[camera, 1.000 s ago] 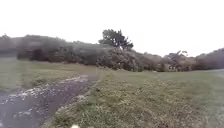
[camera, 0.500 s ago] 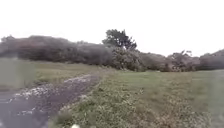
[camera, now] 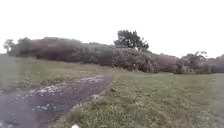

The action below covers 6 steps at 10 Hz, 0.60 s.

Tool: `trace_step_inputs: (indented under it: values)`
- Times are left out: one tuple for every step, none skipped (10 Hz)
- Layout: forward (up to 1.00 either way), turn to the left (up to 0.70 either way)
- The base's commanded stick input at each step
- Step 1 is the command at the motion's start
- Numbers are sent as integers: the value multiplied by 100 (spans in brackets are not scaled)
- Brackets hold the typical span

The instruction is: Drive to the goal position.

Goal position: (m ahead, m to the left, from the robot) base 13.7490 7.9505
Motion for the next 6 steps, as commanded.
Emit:
trace_step_inputs:
  values:
    - [5,0]
    - [5,0]
    - [5,0]
    - [5,0]
    - [5,0]
    - [5,0]
